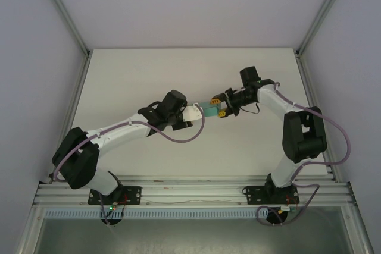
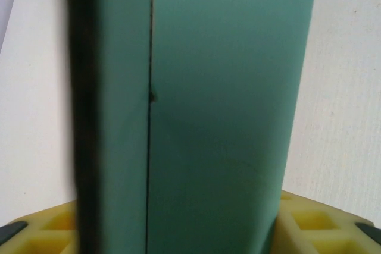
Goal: Assemble paper box
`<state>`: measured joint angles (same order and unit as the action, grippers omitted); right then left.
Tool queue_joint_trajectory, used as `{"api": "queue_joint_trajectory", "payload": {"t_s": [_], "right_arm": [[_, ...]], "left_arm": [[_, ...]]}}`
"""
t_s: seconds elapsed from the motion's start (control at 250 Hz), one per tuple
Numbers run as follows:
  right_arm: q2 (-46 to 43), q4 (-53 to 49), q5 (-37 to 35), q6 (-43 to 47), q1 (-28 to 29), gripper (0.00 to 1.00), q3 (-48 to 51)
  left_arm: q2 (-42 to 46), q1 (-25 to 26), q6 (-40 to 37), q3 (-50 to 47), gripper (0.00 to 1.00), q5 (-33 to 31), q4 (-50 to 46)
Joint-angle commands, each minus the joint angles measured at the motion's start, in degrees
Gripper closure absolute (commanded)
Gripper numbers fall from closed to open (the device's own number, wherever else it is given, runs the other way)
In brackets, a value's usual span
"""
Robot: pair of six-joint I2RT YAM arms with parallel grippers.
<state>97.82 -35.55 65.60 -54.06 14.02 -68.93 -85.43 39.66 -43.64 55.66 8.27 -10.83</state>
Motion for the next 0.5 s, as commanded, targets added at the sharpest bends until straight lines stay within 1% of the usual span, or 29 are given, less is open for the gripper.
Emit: {"api": "queue_joint_trajectory", "payload": {"t_s": [0.0, 0.028, 0.108, 0.168, 0.208, 0.248, 0.276, 0.372, 0.42, 0.496], "right_arm": [[-0.69, -1.98, 4.62, 0.02, 0.94, 0.61, -1.15], [-0.62, -1.90, 4.75, -0.09, 0.98, 0.60, -1.05], [-0.76, -2.11, 4.70, 0.17, 1.00, 0.53, -0.97], [-1.26, -2.16, 4.14, 0.20, 0.98, 0.50, -0.96], [-1.53, -2.07, 3.73, 0.08, 0.92, 0.45, -0.90], [-1.83, -1.89, 3.21, 0.10, 0.92, 0.41, -1.03], [-2.08, -1.93, 2.66, 0.02, 0.83, 0.36, -1.12], [-3.14, -2.15, -0.04, 0.05, -0.17, 0.14, -1.63], [-3.88, -2.80, -2.71, 0.64, -0.93, 0.00, -1.94], [-5.64, -3.50, -7.99, 2.46, -2.46, 0.00, -2.30]], "left_arm": [[0.88, 0.05, 0.37, -0.14, 0.50, -1.48, 4.61], [0.75, 0.00, 0.34, 0.04, 0.51, -1.51, 4.41], [0.64, 0.01, 0.57, 0.60, 0.55, -1.86, 3.94], [0.77, -0.02, 0.59, 0.93, 0.57, -1.93, 3.38], [0.96, 0.02, 0.51, 1.11, 0.59, -1.80, 2.98], [1.22, -0.02, 0.38, 0.96, 0.59, -1.85, 3.05], [1.36, -0.06, 0.25, 0.78, 0.60, -2.02, 3.17], [1.75, -0.11, -0.91, 1.09, 0.63, -1.75, 1.08], [1.78, -0.24, -1.04, 1.50, 0.66, -1.68, -0.11], [1.76, -0.71, -1.37, 2.55, 0.66, 0.09, -3.83]]}}
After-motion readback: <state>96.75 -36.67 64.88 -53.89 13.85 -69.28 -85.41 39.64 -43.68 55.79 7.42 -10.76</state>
